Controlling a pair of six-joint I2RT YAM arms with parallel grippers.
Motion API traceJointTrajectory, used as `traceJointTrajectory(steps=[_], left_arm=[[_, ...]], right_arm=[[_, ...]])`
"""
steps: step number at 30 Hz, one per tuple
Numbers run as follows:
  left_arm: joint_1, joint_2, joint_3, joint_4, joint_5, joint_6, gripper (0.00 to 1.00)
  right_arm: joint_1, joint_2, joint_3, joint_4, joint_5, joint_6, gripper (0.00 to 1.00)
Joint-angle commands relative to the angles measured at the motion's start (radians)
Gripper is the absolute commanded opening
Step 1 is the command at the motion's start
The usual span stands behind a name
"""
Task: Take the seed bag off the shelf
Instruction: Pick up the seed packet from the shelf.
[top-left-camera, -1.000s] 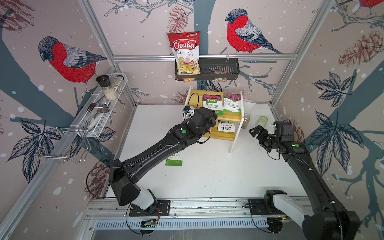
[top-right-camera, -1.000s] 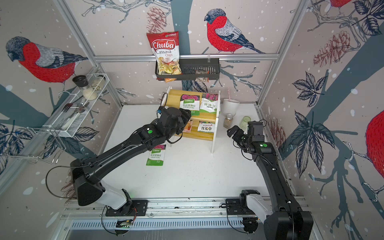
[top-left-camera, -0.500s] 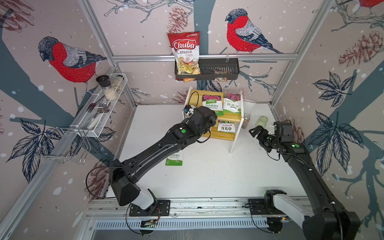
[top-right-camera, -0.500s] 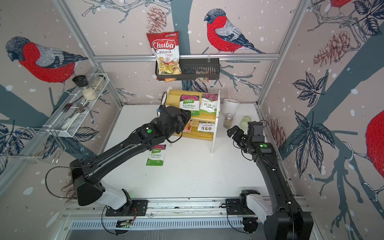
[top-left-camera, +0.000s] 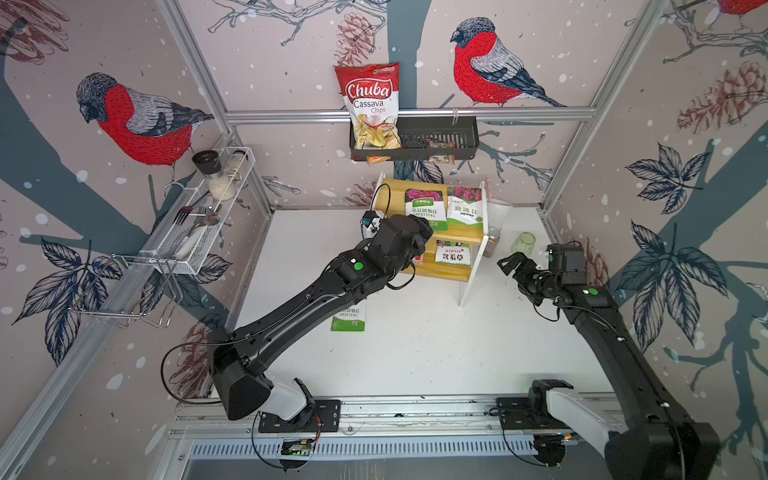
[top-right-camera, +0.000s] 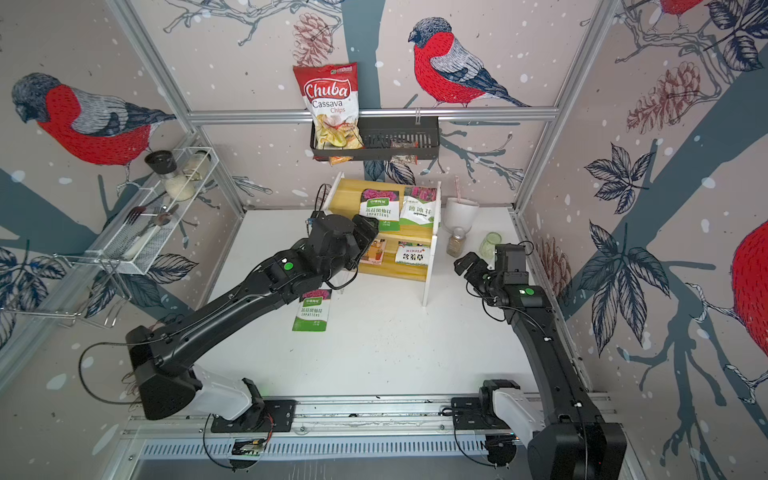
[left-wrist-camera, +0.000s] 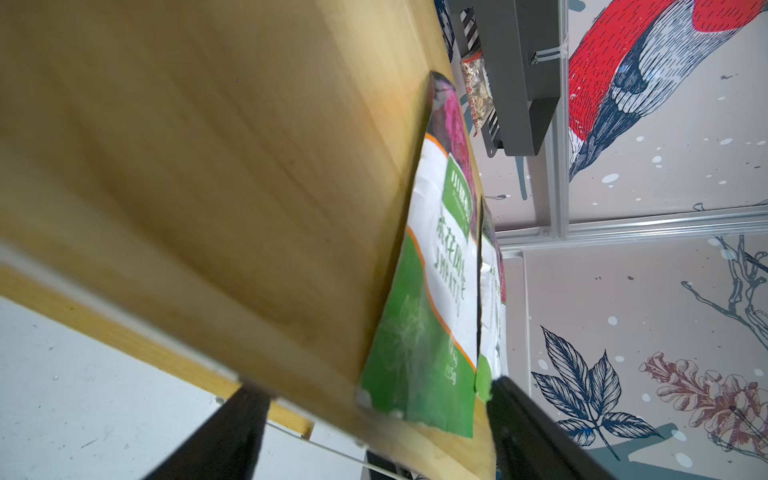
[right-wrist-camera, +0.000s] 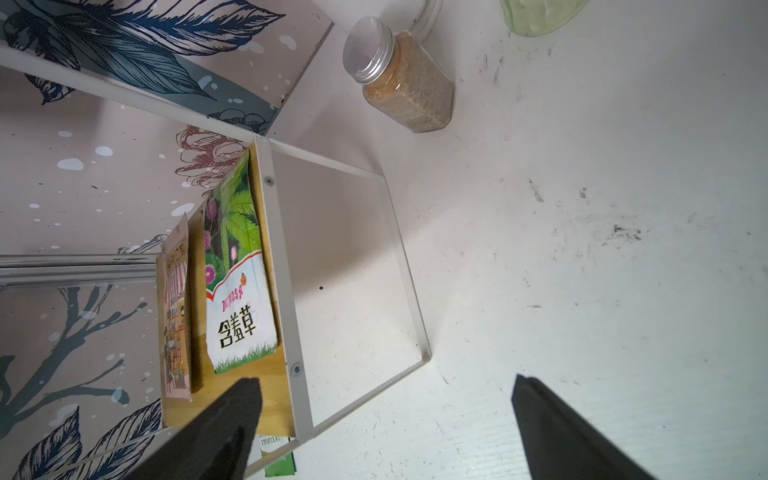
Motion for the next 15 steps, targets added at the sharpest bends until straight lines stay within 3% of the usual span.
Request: traceJointTrajectory(steps=[1,15], left_arm=[[0.001,0.007,0.019,0.048,-0.046,0.022,0.95],[0.030,0.078,0.007,0.071,-0.061,-0.059,0.96]], right_arm=[[0.002,-0.001,-0.005,0.022,-0.005,0.007,1.00],[0.003,-0.011,-0.017,0.021,-0.004,0.010,1.00]])
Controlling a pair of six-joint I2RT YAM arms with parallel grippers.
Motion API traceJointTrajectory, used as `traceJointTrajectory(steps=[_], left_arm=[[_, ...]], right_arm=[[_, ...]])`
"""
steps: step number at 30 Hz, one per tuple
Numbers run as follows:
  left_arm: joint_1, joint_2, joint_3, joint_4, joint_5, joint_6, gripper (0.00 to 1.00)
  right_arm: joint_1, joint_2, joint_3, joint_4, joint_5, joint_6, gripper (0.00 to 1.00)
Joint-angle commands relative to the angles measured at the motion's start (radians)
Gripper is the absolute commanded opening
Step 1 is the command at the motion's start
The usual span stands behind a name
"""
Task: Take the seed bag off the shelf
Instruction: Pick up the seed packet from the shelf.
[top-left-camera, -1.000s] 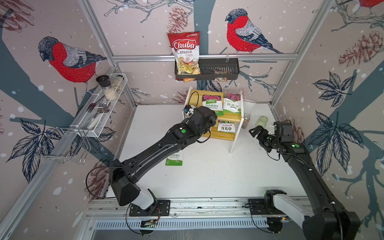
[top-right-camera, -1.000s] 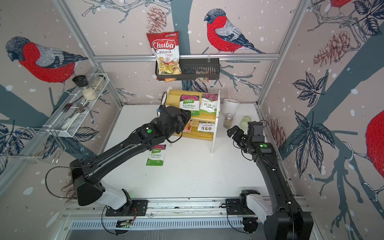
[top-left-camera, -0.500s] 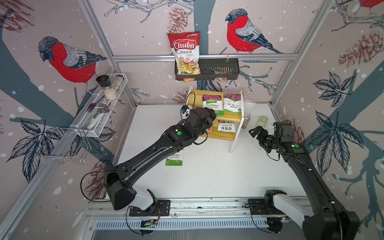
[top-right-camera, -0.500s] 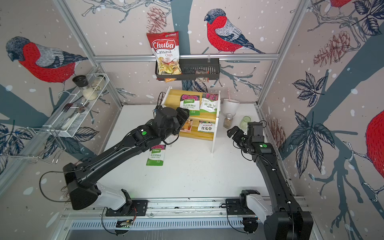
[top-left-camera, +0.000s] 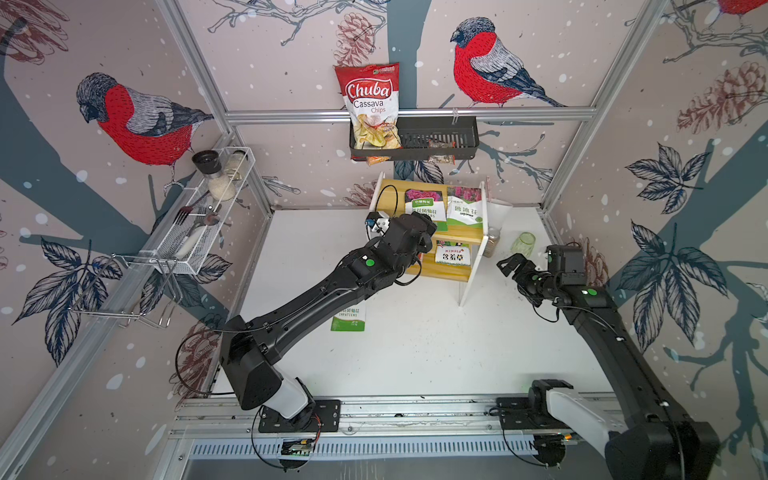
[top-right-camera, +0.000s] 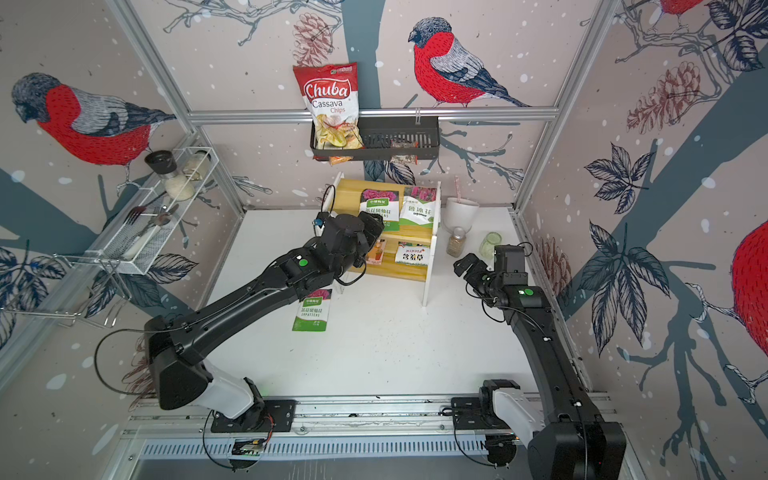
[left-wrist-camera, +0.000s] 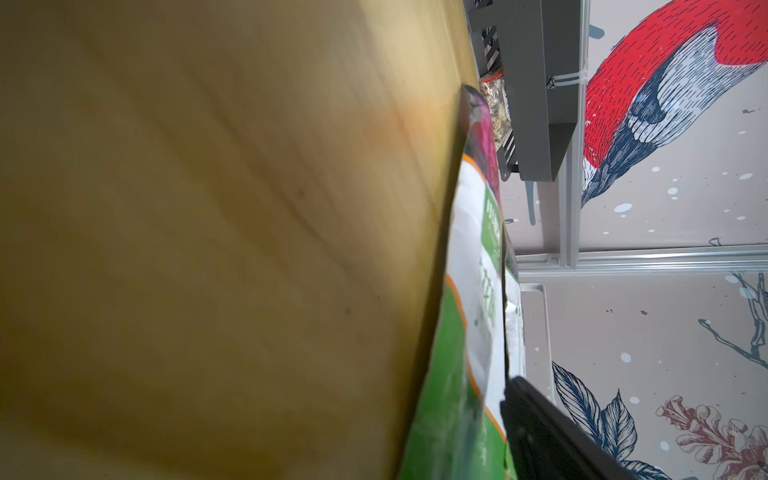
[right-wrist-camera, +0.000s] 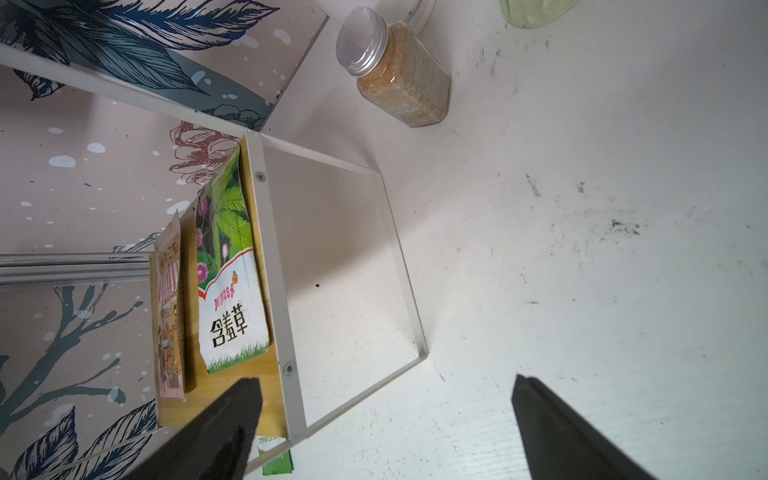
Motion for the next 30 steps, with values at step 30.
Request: traceJointTrajectory(steps=[30], left_arm=[[0.024,-0.061,-0.069,-0.014,0.099,0.023,0.62]], right_arm=[[0.001,-0.033,-0.050,0.048,0.000,0.041,1.00]])
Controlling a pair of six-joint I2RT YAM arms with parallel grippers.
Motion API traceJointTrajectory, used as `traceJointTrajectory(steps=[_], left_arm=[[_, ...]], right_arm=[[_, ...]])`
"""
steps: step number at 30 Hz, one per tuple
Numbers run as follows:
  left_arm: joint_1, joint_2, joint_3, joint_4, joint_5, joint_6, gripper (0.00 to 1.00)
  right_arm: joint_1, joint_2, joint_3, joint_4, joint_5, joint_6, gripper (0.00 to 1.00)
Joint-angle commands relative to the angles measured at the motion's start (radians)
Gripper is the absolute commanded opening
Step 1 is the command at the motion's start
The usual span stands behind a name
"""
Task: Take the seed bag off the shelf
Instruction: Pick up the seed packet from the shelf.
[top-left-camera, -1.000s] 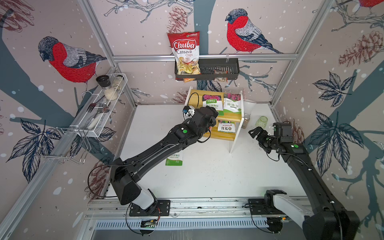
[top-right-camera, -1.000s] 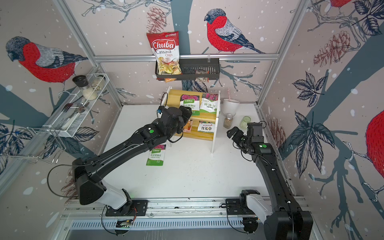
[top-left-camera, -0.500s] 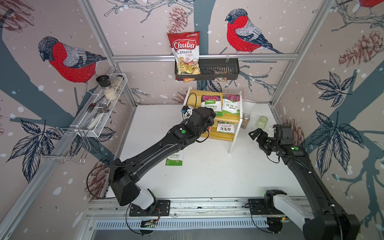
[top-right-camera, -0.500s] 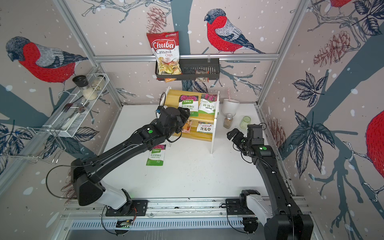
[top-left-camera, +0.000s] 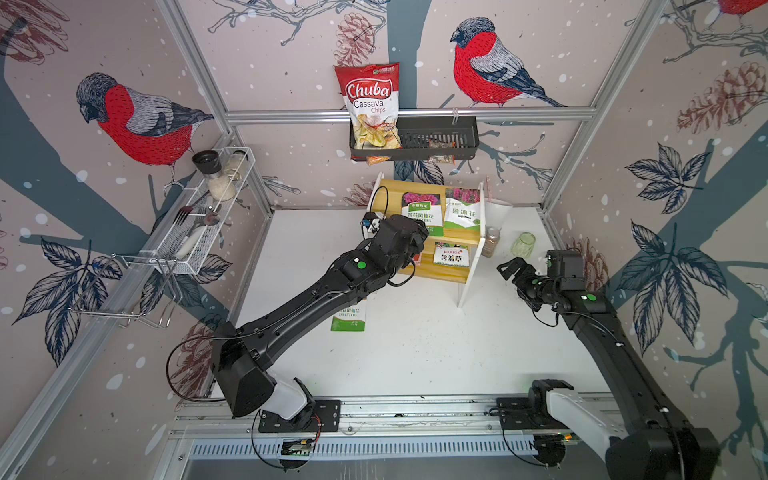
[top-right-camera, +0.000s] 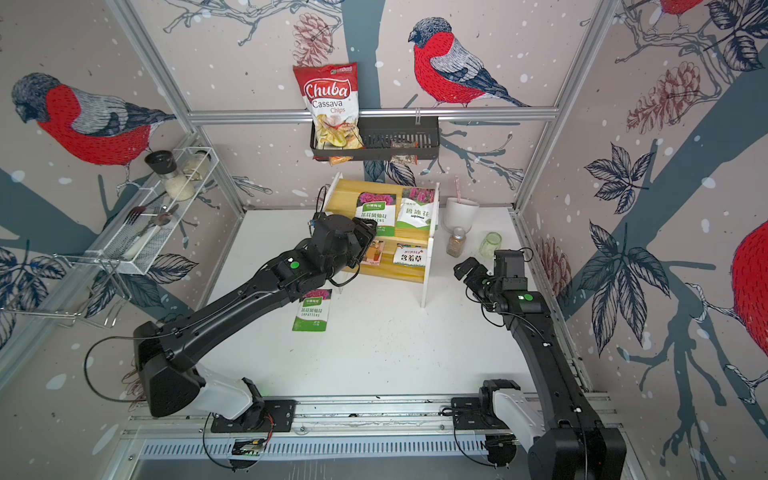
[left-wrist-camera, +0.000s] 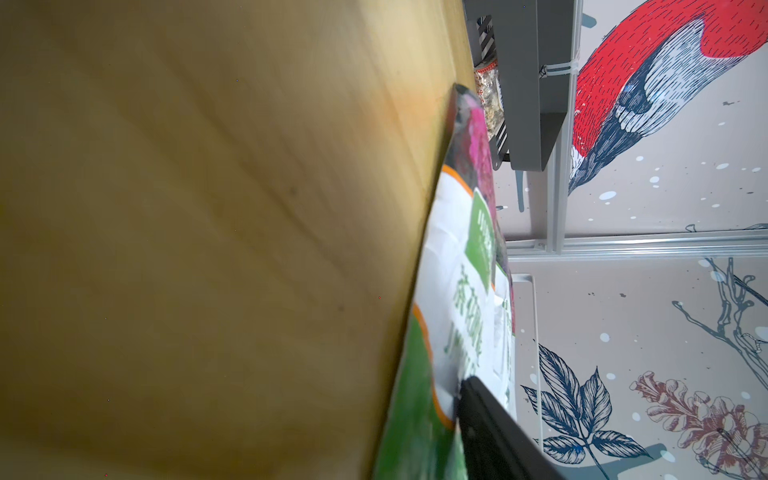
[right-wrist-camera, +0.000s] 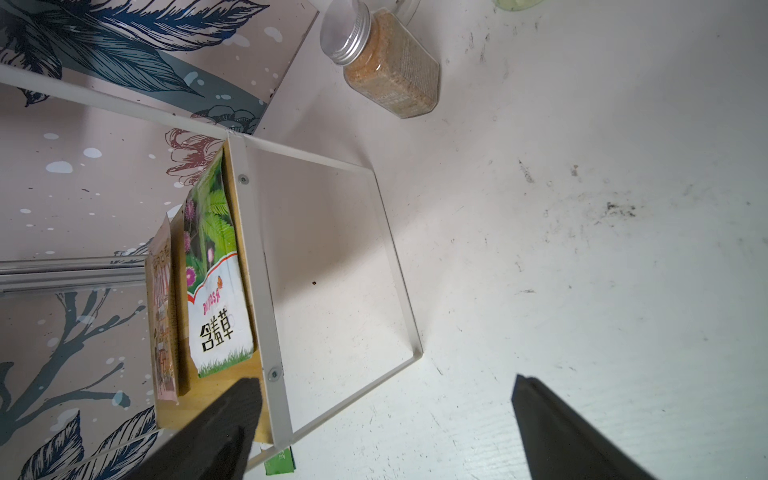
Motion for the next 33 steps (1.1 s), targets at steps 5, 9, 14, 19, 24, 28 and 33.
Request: traceJointTrajectory(steps=[5,9,14,19,24,28,33], left_arm=[[0.005,-0.009,0.000,-0.046,0.027,0.036,0.50],[0.011,-0.007,0.003,-0.036,0.040,0.048,0.42],[0.015,-0.005,0.020,-0.050,0.050,0.066,0.31],[0.015,-0.013,0.018,-0.055,0.059,0.071,0.31],[0.016,-0.023,-0.007,-0.048,0.066,0.061,0.32],[0.015,-0.030,-0.023,-0.049,0.073,0.057,0.37],[0.016,-0.041,-0.055,-0.036,0.081,0.044,0.41]], right_arm=[[0.002,0.000,-0.007,0.038,-0.001,0.019,1.00],[0.004,0.003,-0.008,0.043,-0.001,0.023,1.00],[0.009,0.003,-0.012,0.044,0.000,0.027,1.00],[0.014,0.005,-0.014,0.045,0.000,0.029,1.00],[0.017,0.007,-0.015,0.051,0.001,0.032,1.00],[0.020,0.006,-0.017,0.052,0.000,0.035,1.00],[0.021,0.003,-0.022,0.053,0.004,0.036,1.00]])
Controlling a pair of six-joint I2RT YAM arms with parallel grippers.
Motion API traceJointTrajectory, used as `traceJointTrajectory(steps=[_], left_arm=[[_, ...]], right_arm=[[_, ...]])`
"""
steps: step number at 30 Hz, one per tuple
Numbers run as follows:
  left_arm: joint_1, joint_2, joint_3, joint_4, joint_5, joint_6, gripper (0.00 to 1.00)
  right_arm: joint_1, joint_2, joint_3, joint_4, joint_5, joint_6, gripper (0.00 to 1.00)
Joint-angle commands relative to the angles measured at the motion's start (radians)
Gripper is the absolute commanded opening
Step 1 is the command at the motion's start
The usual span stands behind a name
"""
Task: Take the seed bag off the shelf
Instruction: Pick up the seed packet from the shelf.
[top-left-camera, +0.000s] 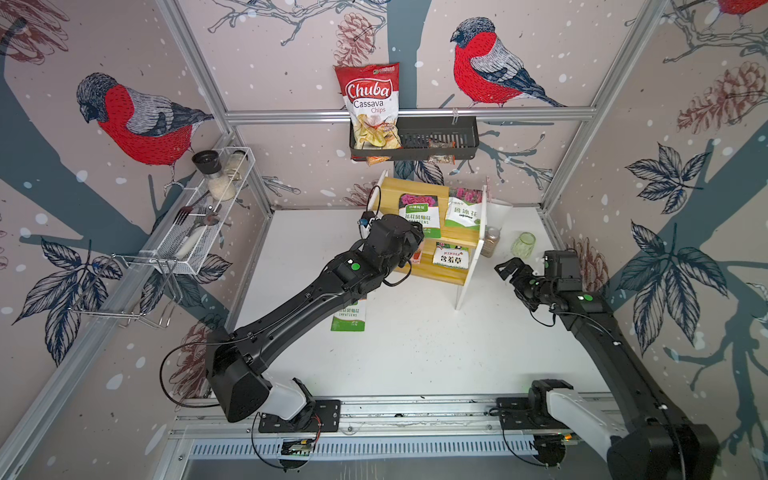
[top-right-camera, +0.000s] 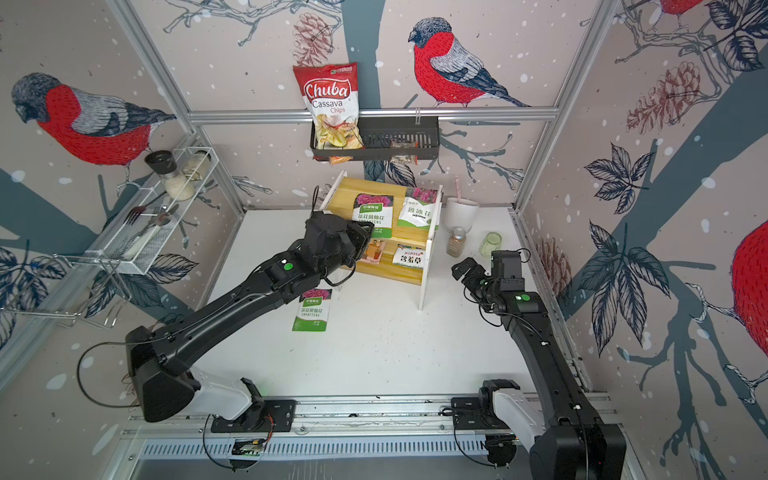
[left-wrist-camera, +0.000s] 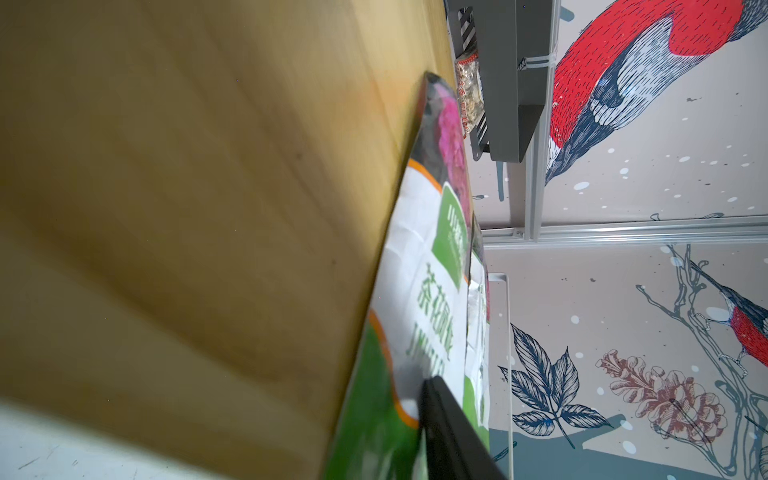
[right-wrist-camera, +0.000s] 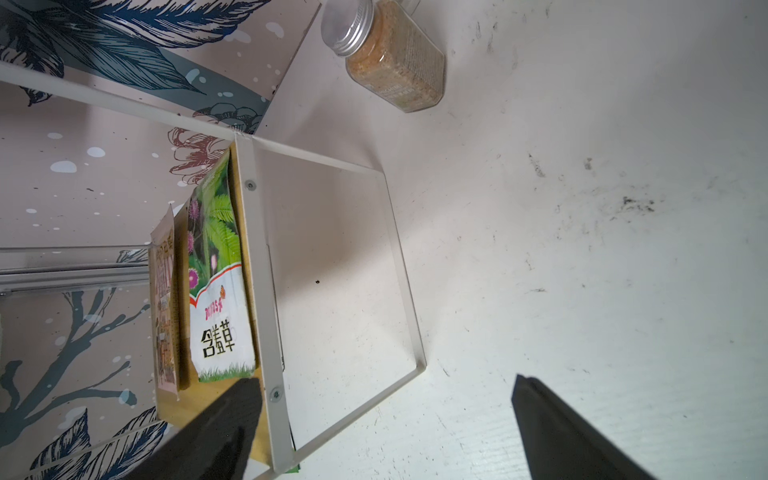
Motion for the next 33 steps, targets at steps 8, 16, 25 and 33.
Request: traceJointTrajectory(steps=[8,16,25,33], left_arm=[[0.000,-0.004,-0.021,-0.081,0.035,0.037,0.55],[-0.001,-0.040,-0.031,-0.113,0.044,0.039,0.57],[-0.001,-0.060,-0.034,-0.118,0.039,0.048,0.54],[-0.001,-0.046,-0.006,-0.120,0.038,0.058,0.54]], right_arm=[[0.003,-0.003,-0.007,0.028,0.003,0.016,1.00],[0.004,-0.009,-0.017,0.033,0.000,0.022,1.00],[0.016,-0.006,-0.011,0.033,-0.007,0.024,1.00],[0.054,-0.059,0.149,0.065,-0.032,0.019,1.00]])
